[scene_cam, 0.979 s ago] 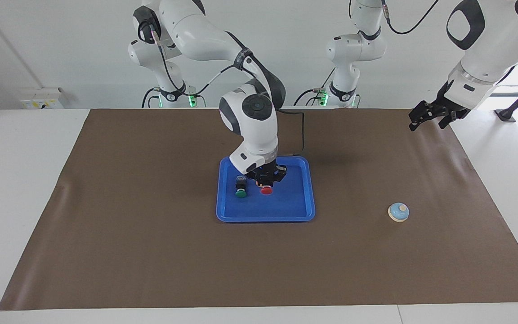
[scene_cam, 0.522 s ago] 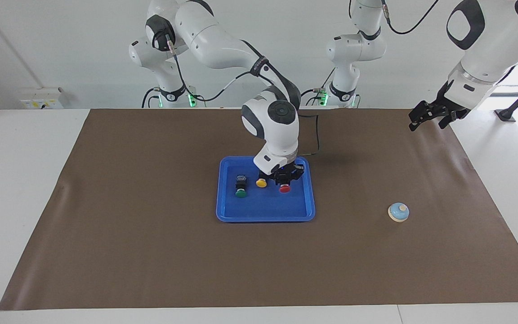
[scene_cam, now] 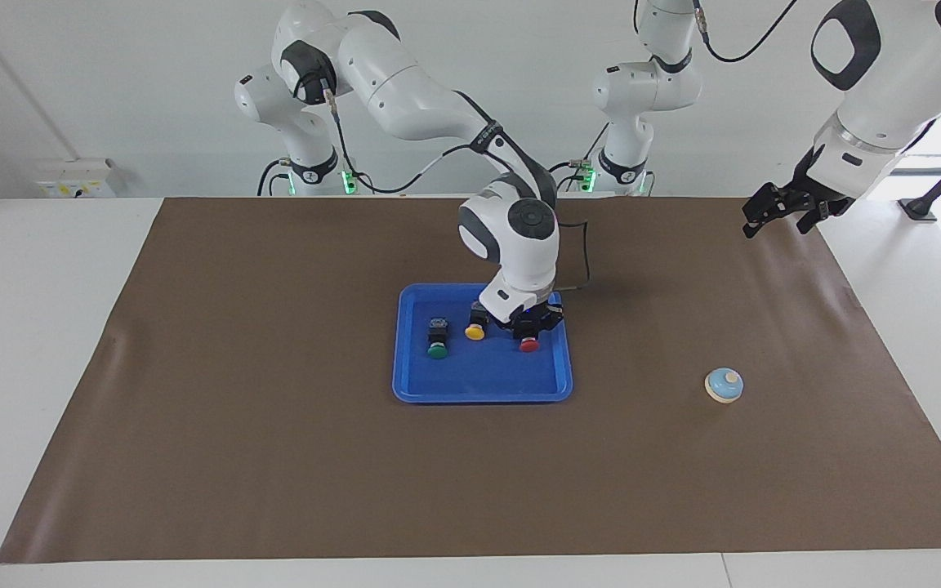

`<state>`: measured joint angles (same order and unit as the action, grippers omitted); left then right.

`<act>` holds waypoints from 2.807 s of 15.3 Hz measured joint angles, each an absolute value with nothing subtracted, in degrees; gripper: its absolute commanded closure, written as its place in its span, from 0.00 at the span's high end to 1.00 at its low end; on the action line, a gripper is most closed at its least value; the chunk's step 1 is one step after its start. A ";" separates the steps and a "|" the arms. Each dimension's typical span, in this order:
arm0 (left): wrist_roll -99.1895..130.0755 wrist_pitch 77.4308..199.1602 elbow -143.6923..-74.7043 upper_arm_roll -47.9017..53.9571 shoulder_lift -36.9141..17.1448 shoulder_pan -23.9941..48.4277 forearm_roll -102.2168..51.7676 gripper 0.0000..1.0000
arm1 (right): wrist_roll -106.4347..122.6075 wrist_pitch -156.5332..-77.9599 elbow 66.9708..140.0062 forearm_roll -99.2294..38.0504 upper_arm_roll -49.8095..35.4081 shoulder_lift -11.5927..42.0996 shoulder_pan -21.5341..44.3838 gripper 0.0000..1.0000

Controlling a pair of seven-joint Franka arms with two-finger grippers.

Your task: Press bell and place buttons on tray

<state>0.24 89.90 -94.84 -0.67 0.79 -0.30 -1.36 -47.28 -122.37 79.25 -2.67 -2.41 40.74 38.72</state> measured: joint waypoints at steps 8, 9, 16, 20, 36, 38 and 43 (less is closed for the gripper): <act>0.23 89.90 -94.84 -0.67 0.79 -0.30 -1.36 1.00 | -52.34 -116.25 77.79 -2.85 -1.60 36.13 34.59 1.00; 0.23 89.90 -94.84 -0.67 0.79 -0.30 -1.36 1.00 | -52.34 -115.11 77.73 -2.90 -1.59 34.50 32.58 1.00; 0.23 89.90 -94.84 -0.67 0.79 -0.30 -1.36 1.00 | -35.42 -102.16 77.39 -2.90 -1.44 24.53 14.77 1.00; 0.23 89.90 -94.84 -0.67 0.79 -0.30 -1.36 1.00 | -17.29 -92.62 75.57 -2.88 -1.42 21.30 5.16 1.00; 0.23 89.90 -94.84 -0.67 0.79 -0.30 -1.36 1.00 | -1.38 -86.21 94.57 -2.68 -1.57 -1.83 -3.59 1.00; 0.24 89.90 -94.84 -0.67 0.79 -0.30 -1.36 1.00 | -1.36 -87.23 95.58 -2.62 -1.36 -1.89 -3.59 1.00; 0.23 89.90 -94.84 -0.67 0.79 -0.30 -1.36 1.00 | 0.82 -88.03 93.39 2.22 -0.94 -1.21 -3.66 1.00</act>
